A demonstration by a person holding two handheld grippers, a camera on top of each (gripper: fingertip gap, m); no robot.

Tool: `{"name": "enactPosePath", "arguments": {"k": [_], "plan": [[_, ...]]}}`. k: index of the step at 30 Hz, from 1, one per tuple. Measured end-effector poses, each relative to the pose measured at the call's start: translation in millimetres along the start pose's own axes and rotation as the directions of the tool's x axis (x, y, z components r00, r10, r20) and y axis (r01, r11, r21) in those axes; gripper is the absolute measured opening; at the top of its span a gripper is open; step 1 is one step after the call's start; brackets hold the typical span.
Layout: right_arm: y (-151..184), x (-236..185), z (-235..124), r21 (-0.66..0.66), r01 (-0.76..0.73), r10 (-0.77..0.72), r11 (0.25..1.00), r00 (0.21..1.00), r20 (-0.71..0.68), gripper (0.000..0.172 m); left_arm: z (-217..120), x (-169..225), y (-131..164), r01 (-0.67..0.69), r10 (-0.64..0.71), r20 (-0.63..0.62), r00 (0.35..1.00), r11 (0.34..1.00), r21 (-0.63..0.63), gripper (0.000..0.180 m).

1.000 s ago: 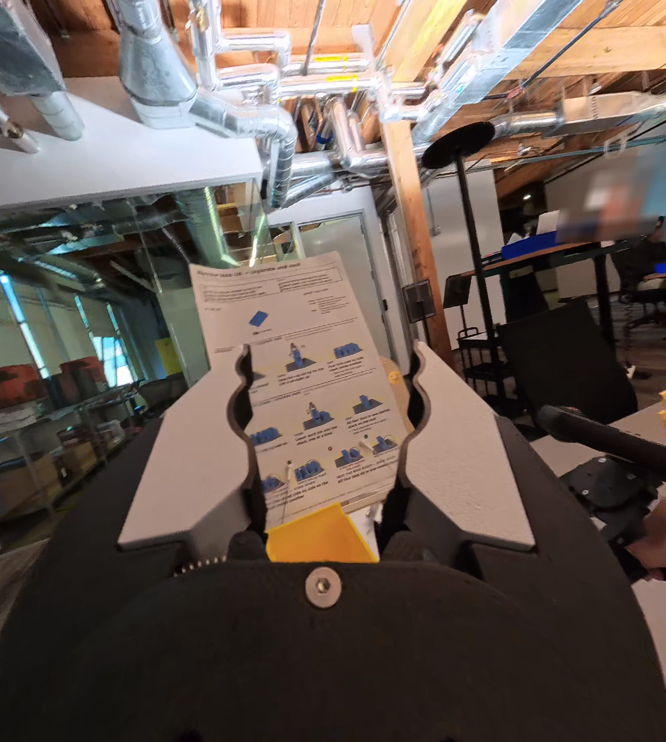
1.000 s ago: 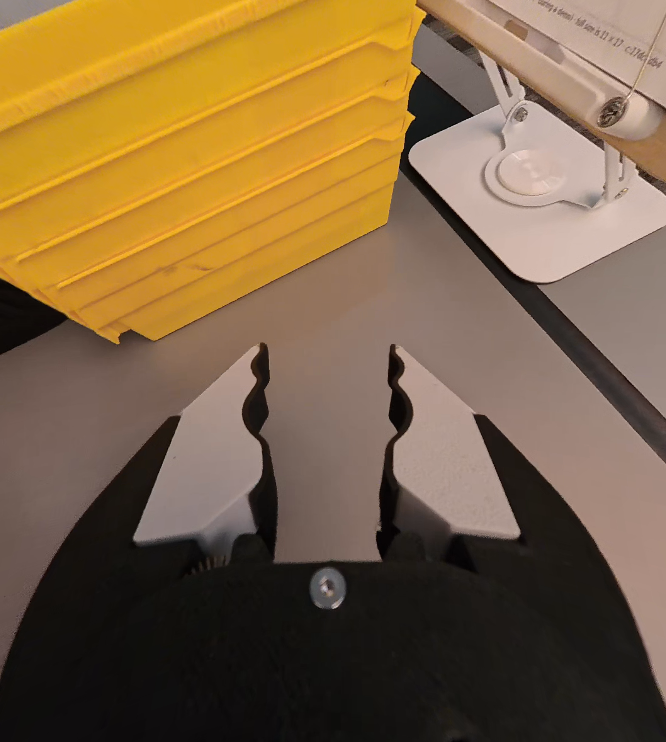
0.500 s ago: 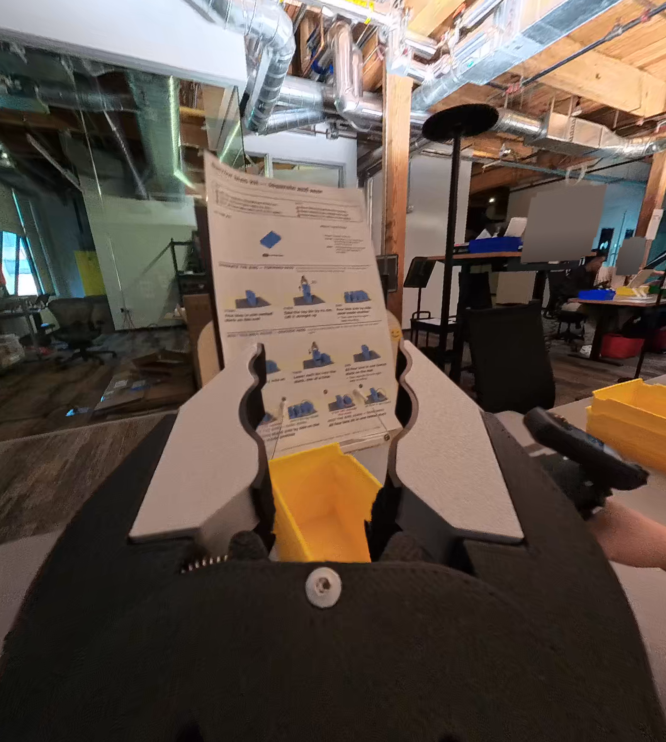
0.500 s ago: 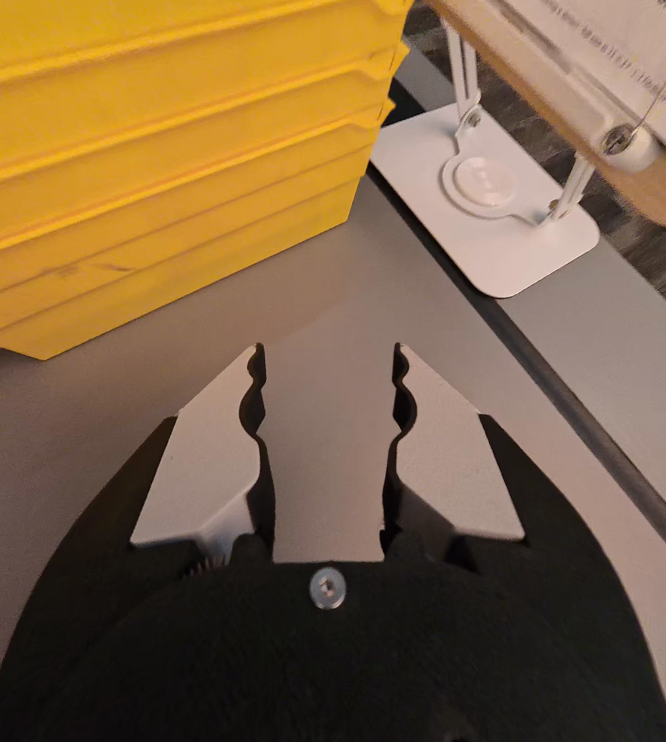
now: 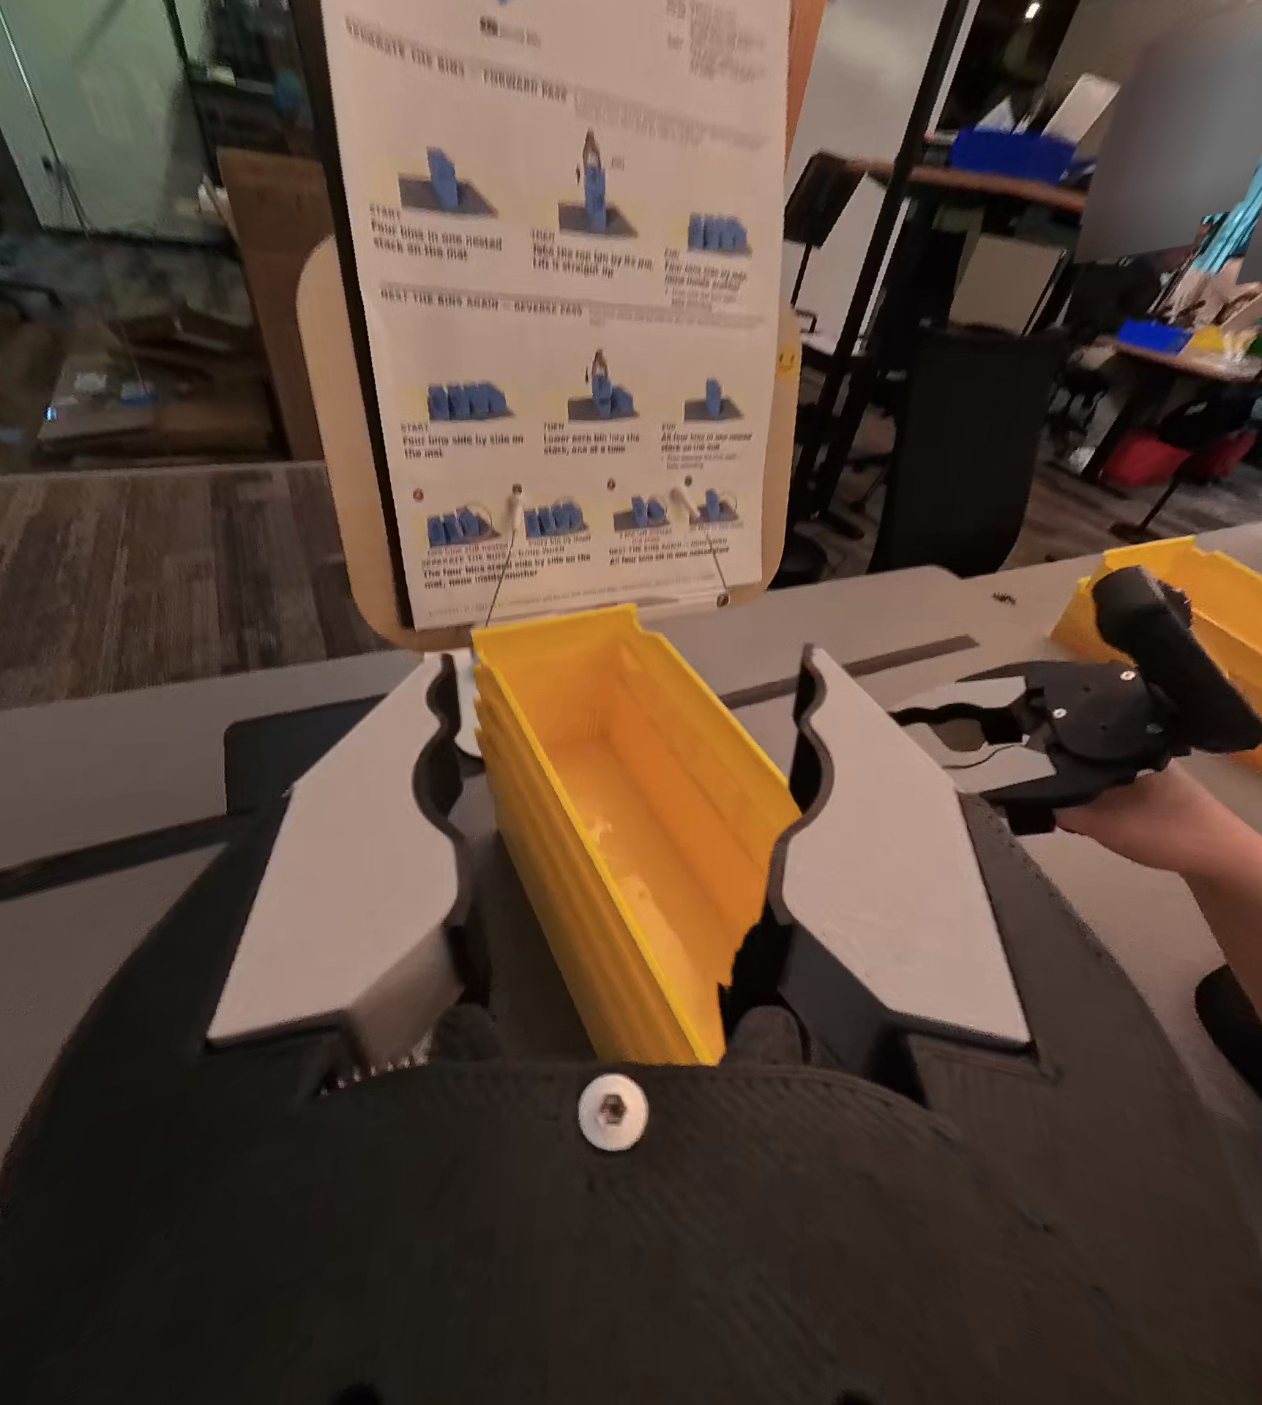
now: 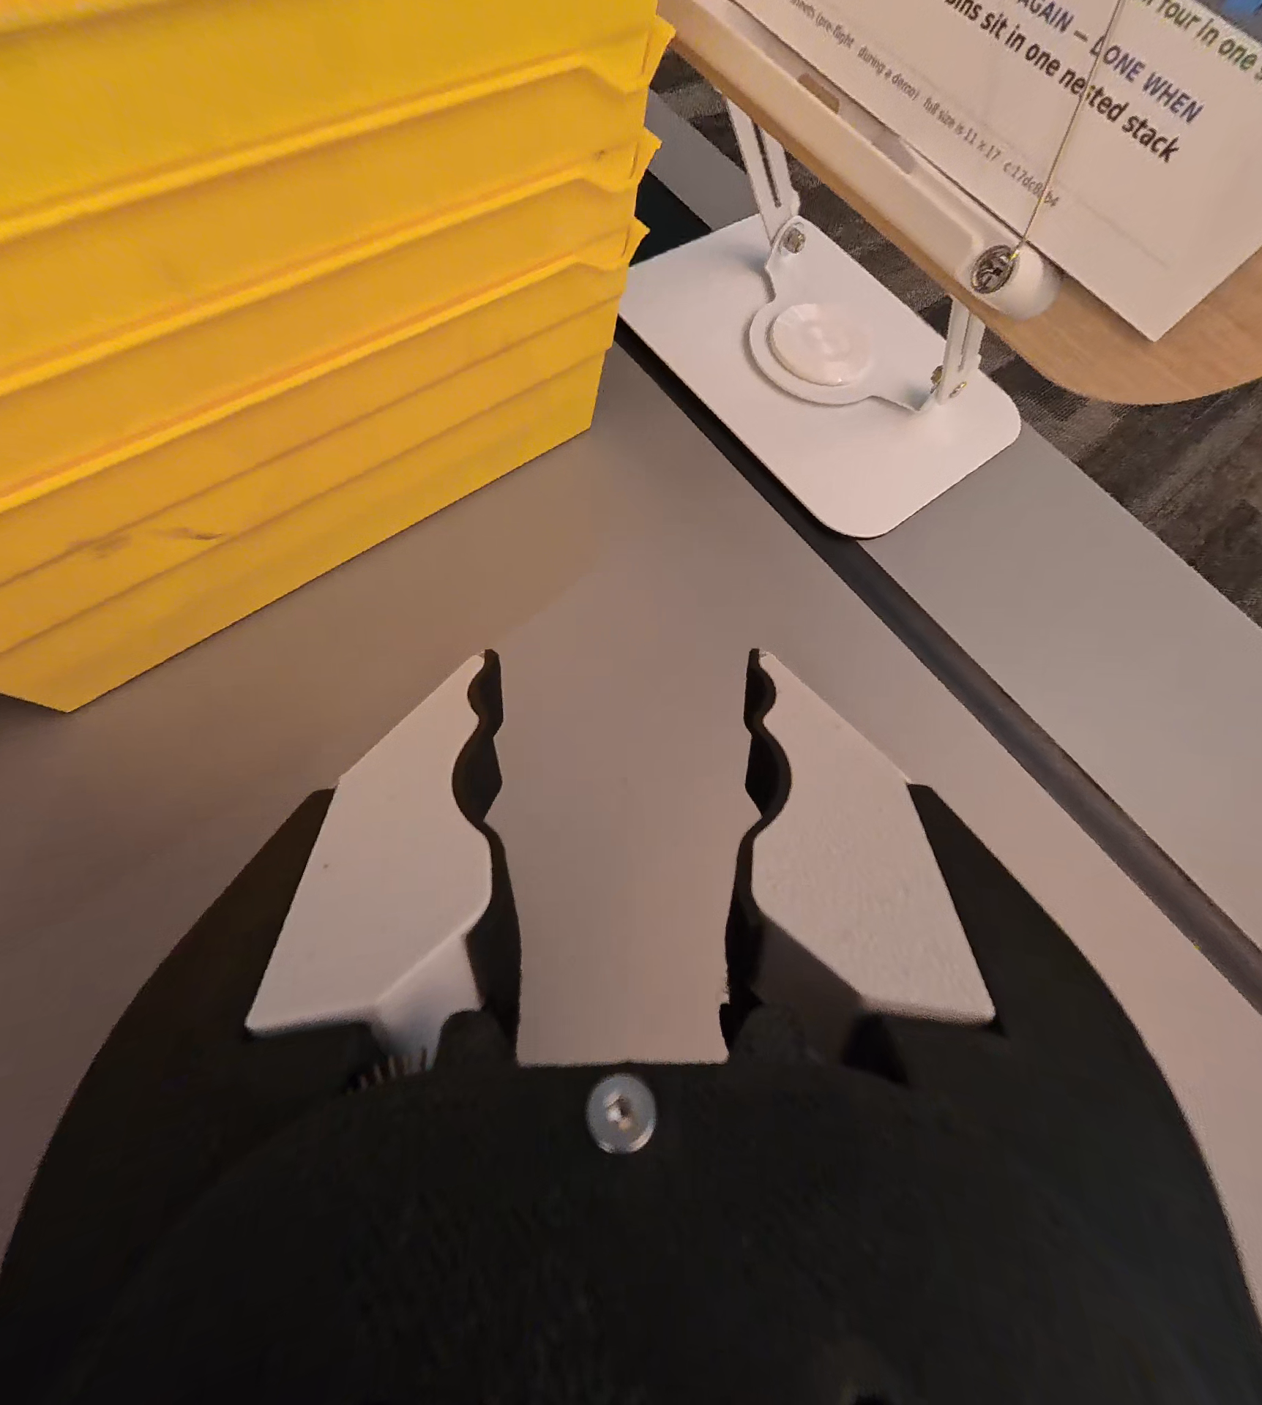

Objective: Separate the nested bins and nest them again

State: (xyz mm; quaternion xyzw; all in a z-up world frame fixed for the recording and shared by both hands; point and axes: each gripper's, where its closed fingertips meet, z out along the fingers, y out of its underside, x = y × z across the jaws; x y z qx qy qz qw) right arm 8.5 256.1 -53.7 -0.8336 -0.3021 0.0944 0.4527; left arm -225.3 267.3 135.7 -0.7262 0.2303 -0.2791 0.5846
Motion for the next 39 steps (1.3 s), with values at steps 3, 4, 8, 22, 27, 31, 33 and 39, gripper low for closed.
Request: {"name": "enactPosePath", "arguments": {"k": [3,4,8,22,27,31,33,39], "plan": [[-2.9,2.6,-6.7,0.007,0.012,-0.012,1.000,1.000,0.004,0.065,10.5,0.1,3.1,0.087,-0.086,0.031,0.996,0.996,-0.017,0.129],[-3.9,2.3,-9.2,0.006,0.018,-0.018,1.000,1.000,0.012,0.065,13.3,5.4,-0.1,0.102,-0.102,0.013,0.995,0.995,0.007,0.129],[-11.7,0.2,-20.7,0.039,0.012,-0.014,0.999,0.999,0.049,0.065,19.3,35.1,-7.3,0.076,-0.073,-0.049,0.996,0.996,0.054,0.130],[-15.0,-15.0,-21.3,0.012,0.109,-0.110,0.994,0.988,0.107,0.066,60.5,64.9,71.7,-0.007,0.023,0.038,0.999,0.923,-0.385,0.126],[-2.5,-8.4,-21.0,-0.053,0.171,-0.166,0.984,0.982,0.085,0.066,84.5,49.4,73.0,-0.015,0.090,0.096,0.991,0.805,-0.593,0.142],[1.3,-6.0,-21.9,-0.054,0.148,-0.142,0.987,0.984,0.108,0.068,91.3,21.5,78.2,0.055,0.130,0.183,0.975,0.651,-0.757,0.155],[1.5,-4.0,-22.5,-0.045,0.122,-0.116,0.991,0.986,0.118,0.068,83.5,11.9,87.6,0.128,0.130,0.237,0.963,0.554,-0.823,0.158],[4.6,-5.2,-22.1,-0.054,0.114,-0.106,0.992,0.985,0.138,0.068,87.6,8.8,98.3,0.254,0.090,0.345,0.934,0.510,-0.822,0.158]]}}
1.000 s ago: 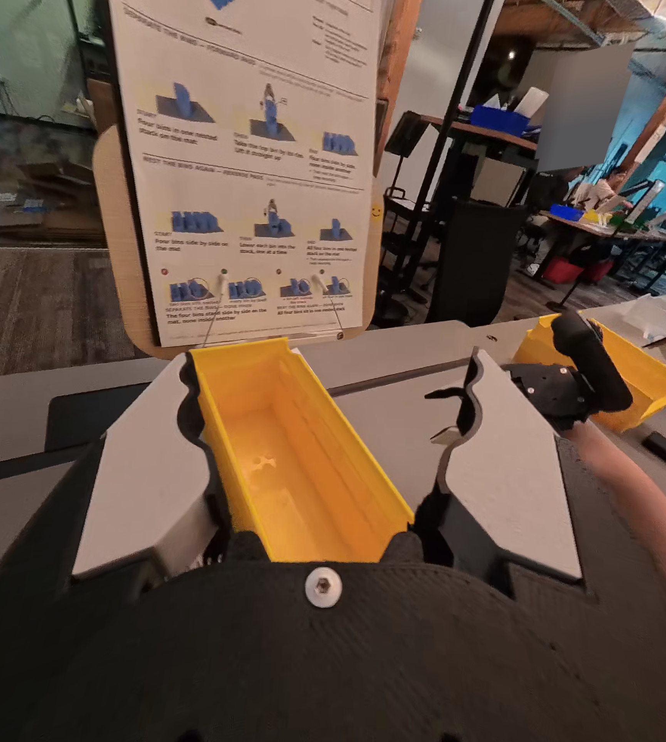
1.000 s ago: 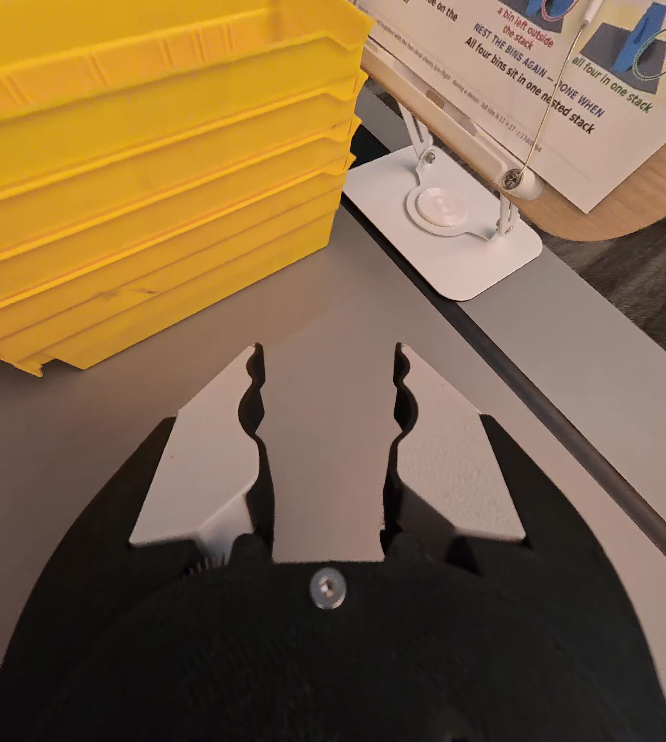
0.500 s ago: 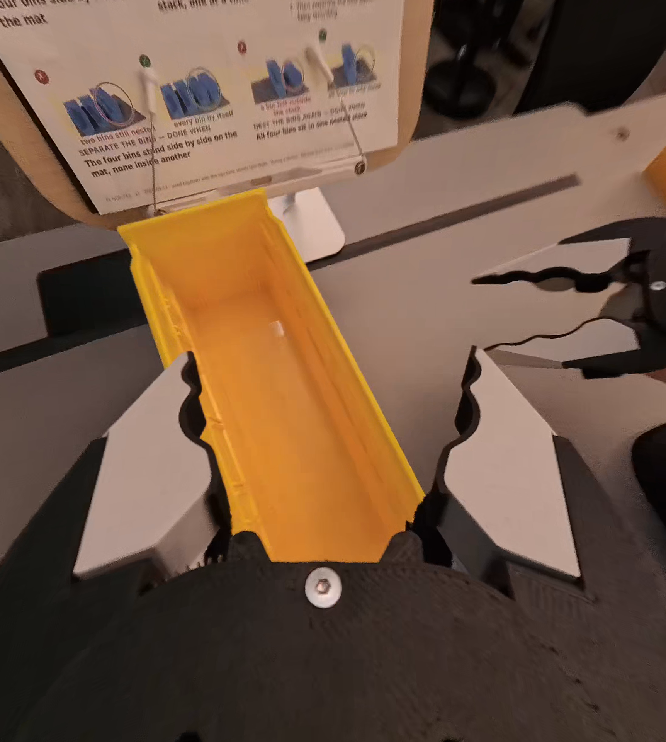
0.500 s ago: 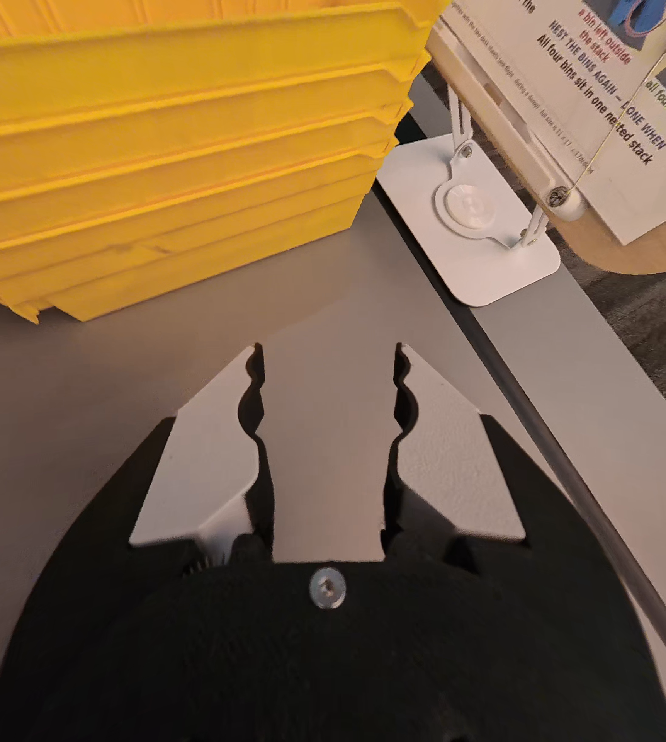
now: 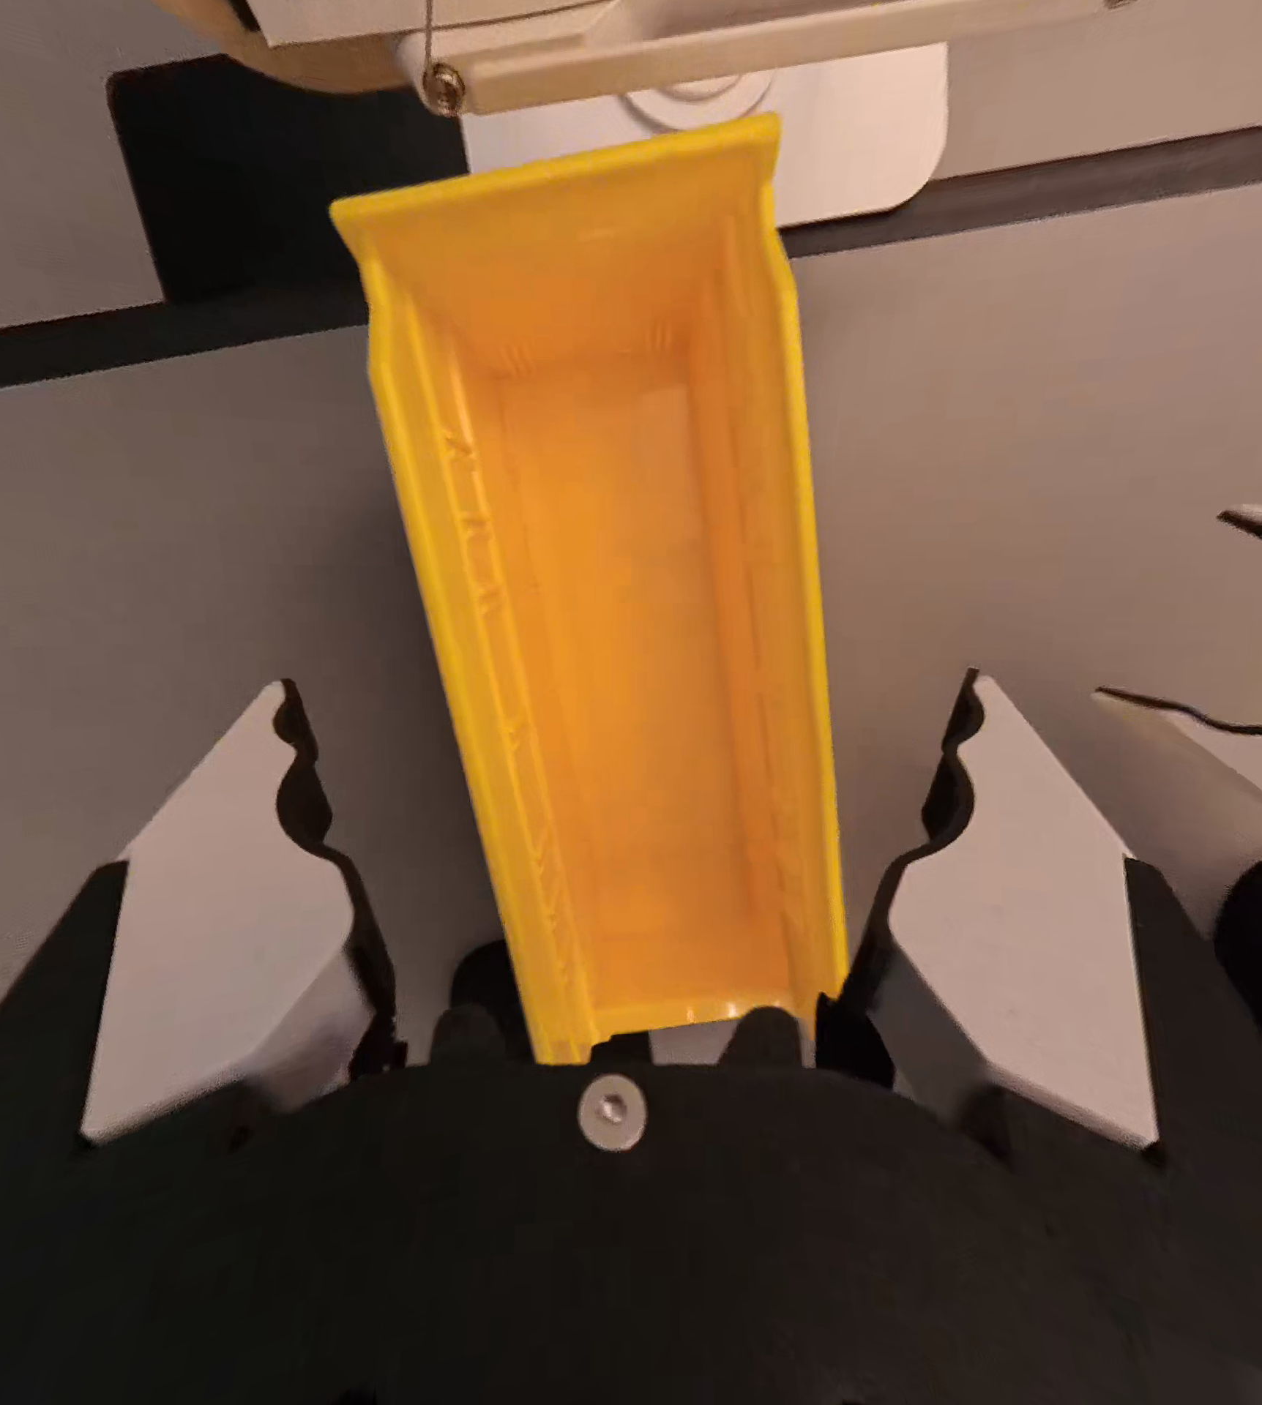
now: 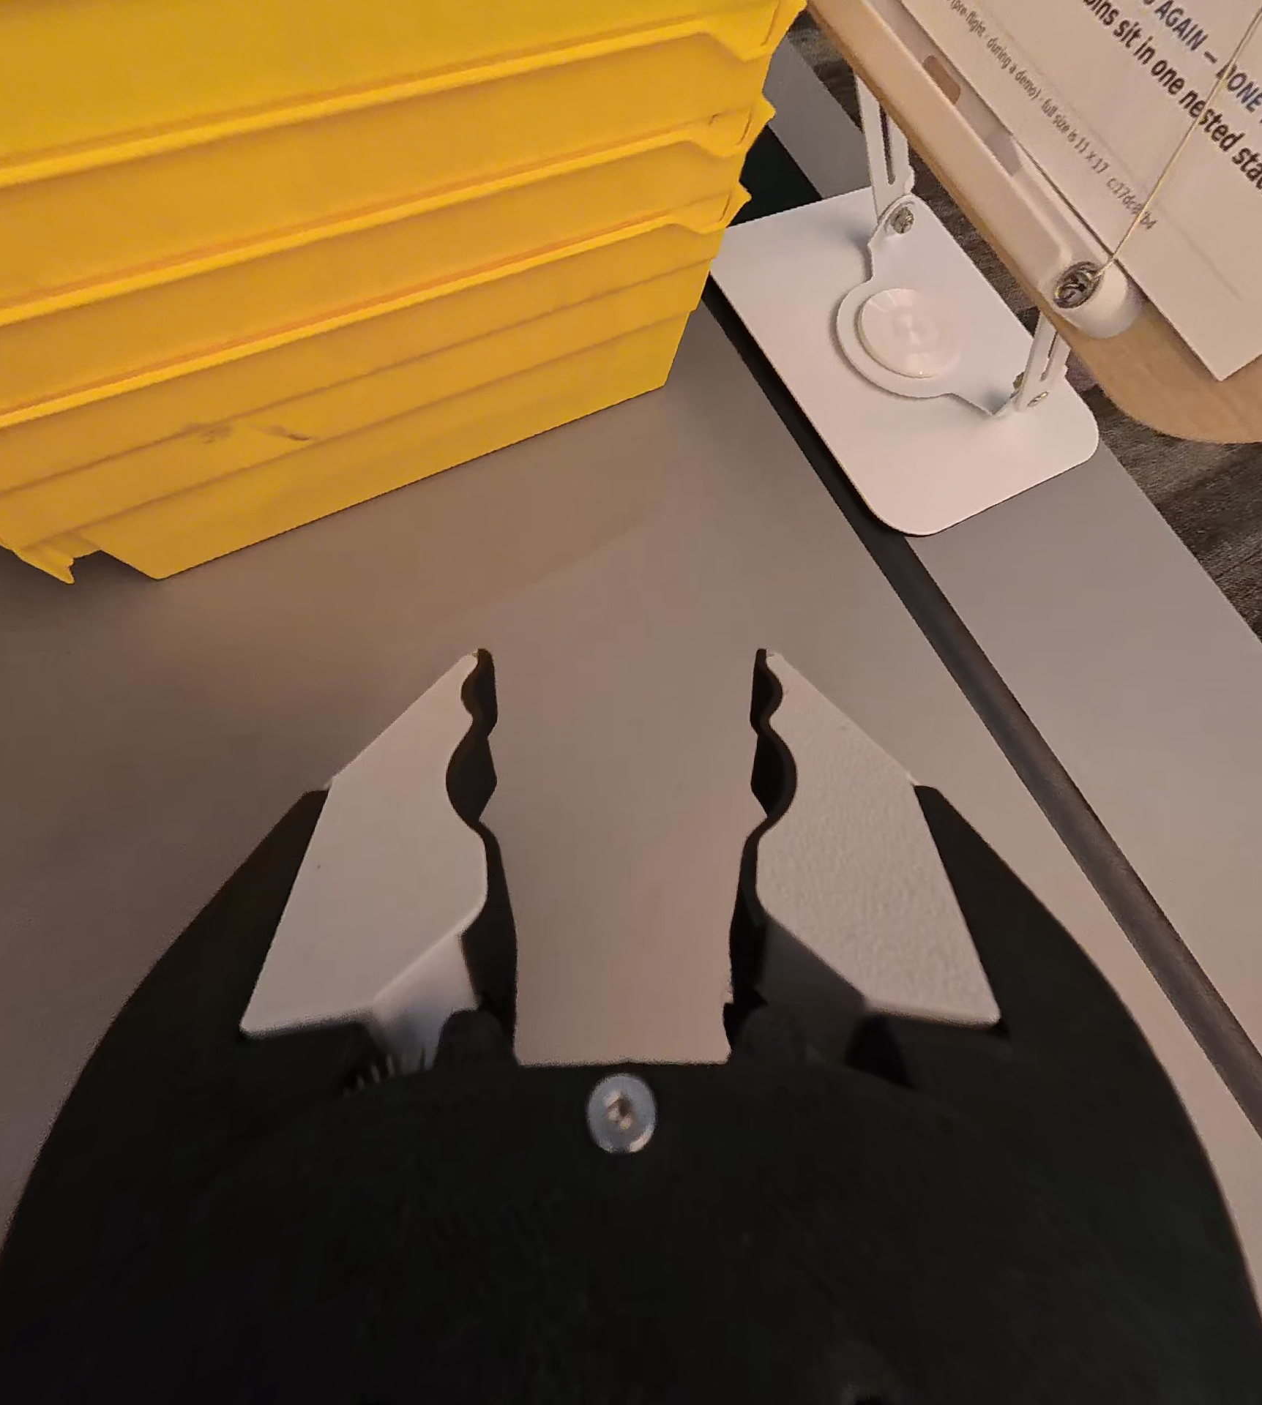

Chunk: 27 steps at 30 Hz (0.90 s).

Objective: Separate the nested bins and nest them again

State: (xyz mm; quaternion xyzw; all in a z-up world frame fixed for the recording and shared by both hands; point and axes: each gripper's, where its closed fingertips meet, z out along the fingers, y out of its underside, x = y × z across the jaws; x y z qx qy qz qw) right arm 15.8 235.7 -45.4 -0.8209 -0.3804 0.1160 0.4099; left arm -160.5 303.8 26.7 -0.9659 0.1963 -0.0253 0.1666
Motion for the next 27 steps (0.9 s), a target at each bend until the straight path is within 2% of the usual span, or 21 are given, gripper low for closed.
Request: {"name": "enactPosePath", "arguments": {"k": [4,6,9,12,14,20,27], "plan": [[0.7,-3.0,-2.6,-0.005,0.019,-0.019,1.000,1.000,0.013,0.068,18.6,13.7,12.8,0.022,-0.024,-0.017,1.000,0.997,-0.080,0.158],[-1.7,-7.9,-4.0,0.016,0.010,-0.010,1.000,0.999,0.052,0.068,27.7,18.3,24.7,-0.016,0.016,0.003,1.000,0.989,-0.150,0.158],[-2.5,-6.2,-6.0,0.027,-0.010,0.008,1.000,0.998,0.058,0.068,36.7,15.5,29.5,-0.031,0.040,0.049,0.998,0.983,-0.180,0.158],[-0.4,-2.8,-7.6,0.023,-0.014,0.013,1.000,0.999,0.049,0.068,42.8,7.5,29.3,-0.028,0.045,0.091,0.995,0.983,-0.184,0.151],[0.0,-2.1,-7.9,0.025,-0.021,0.019,0.999,0.998,0.053,0.068,43.8,-0.8,28.8,-0.049,0.075,0.140,0.987,0.982,-0.181,0.138],[5.5,-3.6,-3.2,-0.007,-0.009,0.010,1.000,0.998,0.057,0.068,39.7,-1.6,25.6,-0.033,0.051,0.108,0.993,0.986,-0.161,0.128],[11.3,-5.9,-0.2,-0.039,0.003,-0.001,0.999,0.998,0.065,0.068,37.0,-2.1,26.4,-0.034,0.058,0.118,0.991,0.980,-0.194,0.119]]}}
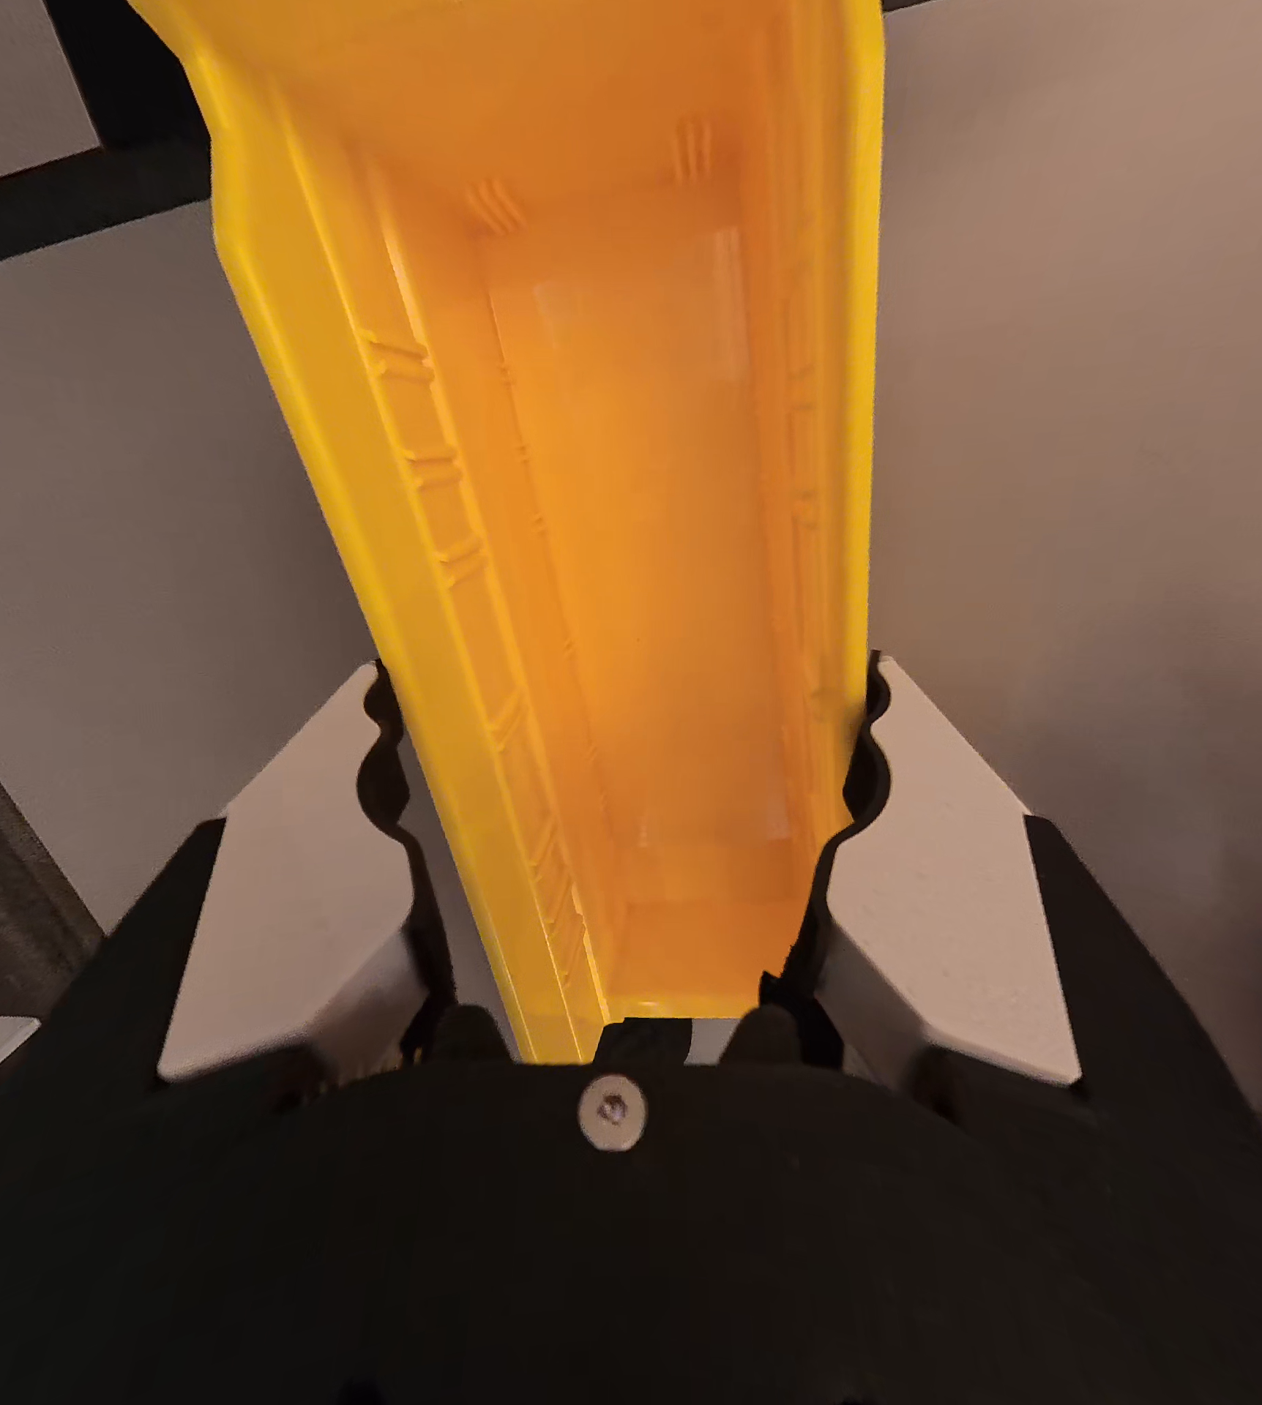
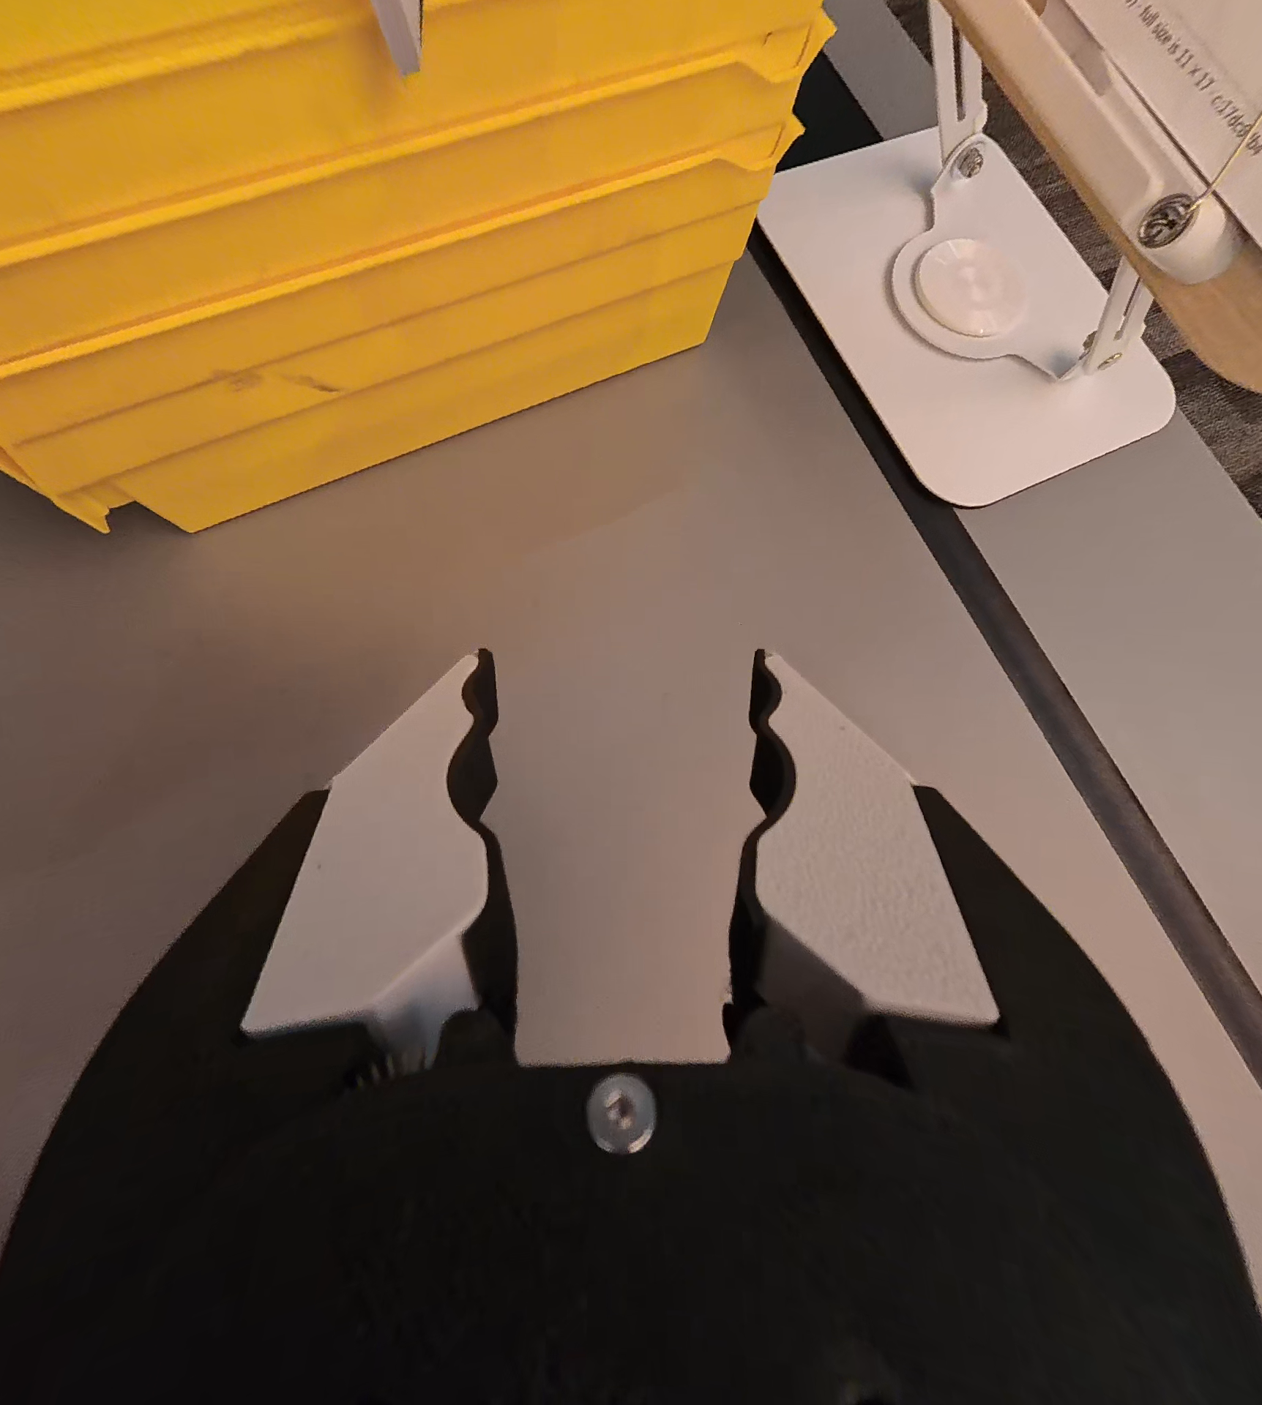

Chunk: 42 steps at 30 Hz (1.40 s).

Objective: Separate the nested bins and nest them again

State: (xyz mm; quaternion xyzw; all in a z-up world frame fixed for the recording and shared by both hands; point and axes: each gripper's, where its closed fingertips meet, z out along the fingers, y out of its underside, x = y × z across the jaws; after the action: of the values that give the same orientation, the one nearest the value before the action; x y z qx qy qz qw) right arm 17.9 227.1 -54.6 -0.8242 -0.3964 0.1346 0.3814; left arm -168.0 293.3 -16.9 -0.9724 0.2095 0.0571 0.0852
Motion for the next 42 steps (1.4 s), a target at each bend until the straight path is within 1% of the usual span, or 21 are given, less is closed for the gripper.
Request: {"name": "enactPosePath", "arguments": {"k": [14,25,32,37,42], "plan": [[7.6,-4.6,9.2,-0.048,0.013,-0.012,0.999,1.000,0.018,0.067,-9.5,2.3,4.3,-0.035,0.039,0.046,0.998,0.995,-0.091,0.111],[8.2,-2.0,6.9,-0.042,0.004,-0.003,0.999,1.000,0.015,0.067,-16.4,1.5,4.8,-0.033,0.040,0.075,0.996,0.995,-0.095,0.106],[8.6,-0.3,5.9,-0.039,-0.002,0.002,0.999,1.000,0.016,0.067,-20.4,0.7,4.6,-0.035,0.041,0.068,0.997,0.995,-0.095,0.104],[8.5,0.8,4.1,-0.033,-0.007,0.008,0.999,1.000,0.015,0.067,-18.8,3.3,3.8,-0.037,0.040,0.038,0.998,0.996,-0.077,0.113],[10.1,-1.2,5.6,-0.047,0.006,-0.005,0.999,1.000,0.016,0.067,-16.5,8.2,2.4,-0.042,0.041,-0.019,0.999,0.998,-0.051,0.118]]}}
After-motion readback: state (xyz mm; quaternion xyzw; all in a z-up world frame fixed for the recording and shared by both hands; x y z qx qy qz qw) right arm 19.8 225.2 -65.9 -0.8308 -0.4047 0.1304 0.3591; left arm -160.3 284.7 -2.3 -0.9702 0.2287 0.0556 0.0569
